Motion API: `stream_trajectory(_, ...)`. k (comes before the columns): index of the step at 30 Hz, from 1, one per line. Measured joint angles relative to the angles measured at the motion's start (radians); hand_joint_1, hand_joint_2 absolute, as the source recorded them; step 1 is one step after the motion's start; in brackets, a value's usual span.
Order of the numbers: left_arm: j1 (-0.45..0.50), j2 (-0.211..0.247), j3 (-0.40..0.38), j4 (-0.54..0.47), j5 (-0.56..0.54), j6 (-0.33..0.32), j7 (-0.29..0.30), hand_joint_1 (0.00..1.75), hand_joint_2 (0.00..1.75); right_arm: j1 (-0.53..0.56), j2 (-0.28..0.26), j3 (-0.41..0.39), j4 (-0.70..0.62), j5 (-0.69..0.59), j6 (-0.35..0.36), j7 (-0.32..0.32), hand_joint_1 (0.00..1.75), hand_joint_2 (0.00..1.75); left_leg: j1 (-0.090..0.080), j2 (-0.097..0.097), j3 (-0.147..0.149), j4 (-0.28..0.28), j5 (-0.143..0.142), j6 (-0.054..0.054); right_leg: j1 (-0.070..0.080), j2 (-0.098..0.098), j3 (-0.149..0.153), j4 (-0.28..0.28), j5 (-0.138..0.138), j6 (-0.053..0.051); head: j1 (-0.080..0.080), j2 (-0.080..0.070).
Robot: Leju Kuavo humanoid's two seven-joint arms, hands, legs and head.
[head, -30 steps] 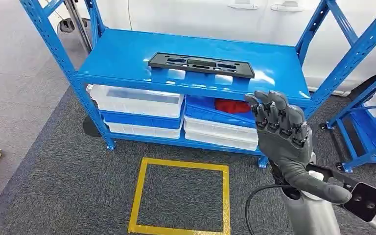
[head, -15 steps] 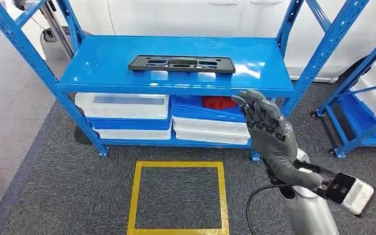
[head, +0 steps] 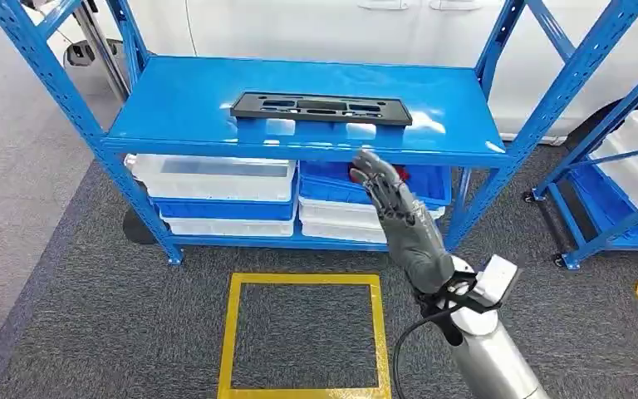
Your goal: Take the parts from the cabinet and place them on the table.
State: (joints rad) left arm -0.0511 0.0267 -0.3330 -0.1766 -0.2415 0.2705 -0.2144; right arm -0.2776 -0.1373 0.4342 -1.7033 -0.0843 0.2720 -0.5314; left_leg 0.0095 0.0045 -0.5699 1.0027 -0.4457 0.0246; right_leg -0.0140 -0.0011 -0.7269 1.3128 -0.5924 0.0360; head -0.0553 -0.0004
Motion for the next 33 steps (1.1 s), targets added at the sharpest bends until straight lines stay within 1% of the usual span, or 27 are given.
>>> stream_trajectory(1, 0.001, 0.0, 0.0, 0.0, 0.0, -0.001, 0.0, 0.0, 0.0, 0.001, -0.003, 0.006, 0.0, 0.002, -0.002, 0.0, 0.0, 0.0, -0.001, 0.0, 0.001, 0.0, -0.001, 0.001, 0.0, 0.0, -0.014, 0.023, 0.007, 0.0, 0.0, 0.0)
stream_trajectory(2, 0.0, 0.0, 0.0, 0.0, 0.0, -0.002, 0.001, 0.0, 0.0, 0.0, -0.005, 0.011, 0.0, 0.005, -0.002, 0.002, 0.0, 0.0, -0.002, 0.0, 0.002, 0.0, -0.001, 0.002, 0.0, 0.0, -0.002, -0.005, 0.035, -0.002, 0.0, 0.0)
stream_trajectory(4, -0.002, 0.0, 0.0, 0.0, 0.0, -0.001, 0.004, 0.0, 0.0, 0.0, -0.01, 0.018, -0.003, 0.009, -0.003, 0.008, 0.0, 0.0, -0.003, -0.001, 0.01, 0.0, -0.004, 0.0, 0.002, -0.001, 0.085, -0.178, 0.13, -0.013, 0.0, 0.0)
stream_trajectory(5, -0.003, -0.002, 0.0, 0.0, 0.0, 0.0, 0.008, 0.0, 0.0, 0.001, -0.012, 0.021, -0.008, 0.013, -0.005, 0.008, 0.0, 0.0, -0.004, -0.001, 0.013, 0.0, -0.006, -0.002, 0.004, -0.004, 0.132, -0.273, 0.167, -0.022, 0.0, 0.0)
stream_trajectory(6, -0.004, -0.005, 0.0, 0.0, 0.0, 0.001, 0.01, 0.0, 0.0, 0.001, -0.013, 0.022, -0.011, 0.016, -0.008, 0.008, 0.0, 0.0, -0.01, -0.001, 0.011, 0.001, -0.008, -0.007, 0.013, -0.008, 0.146, -0.303, 0.147, -0.026, 0.0, 0.0)
stream_trajectory(9, -0.006, -0.006, 0.0, 0.0, 0.0, 0.002, 0.013, 0.0, 0.0, 0.024, -0.013, 0.024, -0.023, 0.032, -0.022, 0.0, 0.0, 0.0, -0.005, 0.001, 0.01, 0.0, -0.009, -0.022, 0.017, -0.002, 0.141, -0.303, 0.15, -0.035, 0.0, 0.0)
stream_trajectory(10, -0.007, -0.006, 0.0, 0.0, 0.0, 0.001, 0.014, 0.0, 0.0, 0.032, -0.015, 0.024, -0.027, 0.036, -0.023, -0.004, 0.0, 0.0, -0.006, 0.002, 0.011, -0.001, -0.009, -0.028, 0.015, -0.001, 0.142, -0.308, 0.153, -0.041, 0.0, 0.0)
stream_trajectory(11, -0.007, -0.006, 0.0, 0.0, 0.0, -0.003, 0.014, 0.0, 0.0, 0.037, -0.016, 0.025, -0.031, 0.037, -0.022, -0.009, 0.0, 0.0, -0.004, 0.001, 0.006, 0.013, -0.02, -0.032, 0.005, -0.003, 0.149, -0.319, 0.159, -0.047, 0.0, 0.0)
stream_trajectory(12, -0.007, -0.007, 0.0, 0.0, 0.0, -0.009, 0.013, 0.0, 0.0, 0.037, -0.018, 0.026, -0.034, 0.037, -0.015, -0.015, 0.0, 0.0, -0.004, 0.0, -0.007, 0.046, -0.044, -0.038, 0.005, -0.001, 0.152, -0.323, 0.159, -0.05, 0.0, 0.0)
stream_trajectory(13, -0.007, -0.007, -0.001, 0.0, 0.0, -0.016, 0.012, 0.0, 0.0, 0.034, -0.023, 0.026, -0.035, 0.031, -0.004, -0.021, 0.0, 0.0, -0.003, -0.001, -0.041, 0.118, -0.086, -0.041, 0.005, -0.002, 0.151, -0.322, 0.159, -0.055, 0.0, 0.0)
stream_trajectory(14, -0.007, -0.007, -0.001, 0.0, 0.0, -0.019, 0.011, 0.0, 0.0, 0.034, -0.032, 0.025, -0.035, 0.017, 0.009, -0.027, 0.0, 0.0, -0.001, -0.001, -0.082, 0.204, -0.125, -0.044, 0.006, -0.002, 0.151, -0.322, 0.158, -0.056, 0.0, 0.0)
stream_trajectory(15, -0.007, -0.006, -0.001, 0.0, 0.0, -0.021, 0.011, 0.0, 0.0, 0.034, -0.04, 0.022, -0.035, 0.004, 0.021, -0.03, 0.0, 0.0, 0.0, 0.0, -0.122, 0.285, -0.154, -0.047, 0.006, -0.002, 0.151, -0.322, 0.158, -0.056, 0.0, 0.0)
stream_trajectory(16, -0.007, -0.006, -0.001, 0.0, 0.0, -0.021, 0.011, 0.0, 0.0, 0.034, -0.048, 0.019, -0.035, -0.004, 0.027, -0.032, 0.0, 0.0, 0.001, 0.0, -0.143, 0.323, -0.156, -0.05, 0.006, -0.001, 0.151, -0.321, 0.158, -0.056, 0.0, 0.0)
stream_trajectory(17, -0.007, -0.006, -0.001, 0.0, 0.0, -0.021, 0.011, 0.0, 0.0, 0.034, -0.055, 0.015, -0.035, -0.01, 0.034, -0.035, 0.0, 0.0, 0.003, 0.0, -0.139, 0.309, -0.134, -0.051, 0.005, -0.001, 0.152, -0.32, 0.157, -0.056, 0.0, 0.0)
stream_trajectory(18, -0.005, -0.005, -0.001, 0.0, 0.0, -0.021, 0.011, 0.0, 0.0, 0.034, -0.058, 0.013, -0.035, -0.012, 0.035, -0.036, 0.0, 0.0, 0.005, 0.0, -0.111, 0.249, -0.093, -0.051, 0.004, 0.002, 0.153, -0.318, 0.155, -0.053, 0.0, 0.0)
stream_trajectory(20, -0.007, -0.003, -0.001, 0.0, 0.0, -0.021, 0.011, 0.0, 0.0, 0.033, -0.058, 0.008, -0.035, -0.012, 0.034, -0.039, 0.0, 0.0, 0.008, -0.001, -0.024, 0.068, -0.004, -0.048, 0.002, 0.005, 0.156, -0.311, 0.149, -0.044, 0.0, 0.0)
stream_trajectory(21, -0.008, -0.003, -0.001, 0.0, 0.0, -0.021, 0.011, 0.0, 0.0, 0.031, -0.059, 0.007, -0.035, -0.012, 0.035, -0.039, 0.0, 0.0, 0.005, -0.003, -0.002, 0.023, -0.012, -0.044, 0.008, 0.006, 0.153, -0.304, 0.145, -0.038, 0.0, 0.0)
stream_trajectory(22, -0.009, -0.002, -0.001, 0.0, 0.0, -0.021, 0.011, 0.0, 0.0, 0.028, -0.059, 0.005, -0.035, -0.012, 0.034, -0.039, 0.0, 0.0, 0.002, -0.005, -0.002, 0.015, -0.01, -0.033, 0.009, 0.008, 0.147, -0.3, 0.145, -0.033, 0.0, 0.0)
stream_trajectory(23, -0.01, -0.002, -0.001, 0.0, 0.0, -0.021, 0.011, 0.0, 0.0, 0.023, -0.059, 0.005, -0.035, -0.012, 0.035, -0.039, 0.0, 0.0, 0.003, -0.005, -0.006, 0.015, -0.009, -0.03, 0.009, 0.007, 0.145, -0.301, 0.148, -0.028, 0.0, 0.0)
stream_trajectory(25, -0.01, -0.002, -0.001, 0.0, 0.0, -0.021, 0.01, 0.0, 0.0, 0.015, -0.059, 0.003, -0.035, -0.011, 0.035, -0.038, 0.0, 0.0, -0.001, -0.005, -0.007, 0.014, -0.006, -0.016, 0.006, 0.007, 0.147, -0.303, 0.149, -0.017, 0.0, 0.0)
stream_trajectory(26, -0.008, -0.003, -0.001, 0.0, 0.0, -0.021, 0.009, 0.0, 0.0, 0.011, -0.059, 0.002, -0.035, -0.011, 0.038, -0.035, 0.0, 0.0, 0.004, -0.003, -0.003, 0.007, 0.0, -0.007, 0.003, 0.006, 0.146, -0.296, 0.14, -0.012, 0.0, 0.0)
stream_trajectory(27, -0.009, -0.003, -0.001, 0.0, 0.0, -0.021, 0.007, 0.0, 0.0, 0.006, -0.06, 0.0, -0.035, -0.012, 0.038, -0.035, 0.0, 0.0, 0.004, -0.003, -0.003, 0.005, 0.001, -0.003, 0.002, 0.006, 0.134, -0.266, 0.116, -0.008, 0.0, 0.0)
stream_trajectory(28, -0.009, -0.002, -0.001, 0.0, 0.0, -0.021, 0.006, 0.0, 0.0, 0.0, -0.061, -0.001, -0.034, -0.012, 0.038, -0.035, 0.0, 0.0, 0.004, -0.003, -0.005, 0.006, 0.002, 0.001, 0.001, 0.005, 0.103, -0.204, 0.078, -0.004, 0.0, 0.0)
stream_trajectory(30, -0.008, -0.001, 0.0, 0.0, 0.0, -0.021, 0.005, 0.0, 0.0, 0.001, -0.062, 0.0, -0.032, -0.012, 0.044, -0.035, 0.0, 0.0, 0.001, -0.003, -0.008, 0.006, 0.002, 0.004, 0.0, 0.005, 0.023, -0.036, 0.008, 0.0, 0.0, 0.0)
stream_trajectory(31, -0.006, -0.001, -0.001, 0.0, 0.0, -0.021, 0.003, 0.0, 0.0, 0.003, -0.063, 0.0, -0.03, -0.012, 0.045, -0.035, 0.0, 0.0, -0.001, -0.003, -0.009, 0.007, 0.002, 0.004, 0.001, 0.005, -0.004, 0.013, 0.0, 0.0, 0.0, 0.0)
stream_trajectory(32, -0.005, -0.001, 0.0, 0.0, 0.0, -0.021, 0.002, 0.0, 0.0, 0.004, -0.063, 0.0, -0.029, -0.012, 0.047, -0.035, 0.0, 0.0, -0.002, -0.003, -0.008, 0.007, 0.001, 0.005, 0.001, 0.005, -0.004, 0.009, 0.017, -0.002, 0.0, 0.0)
stream_trajectory(33, -0.005, -0.001, -0.001, 0.0, 0.0, -0.021, 0.002, 0.0, 0.0, 0.004, -0.063, 0.0, -0.029, -0.012, 0.047, -0.035, 0.0, 0.0, -0.004, -0.004, -0.006, 0.007, 0.001, 0.005, 0.002, 0.005, 0.018, -0.039, 0.052, -0.006, 0.0, 0.0)
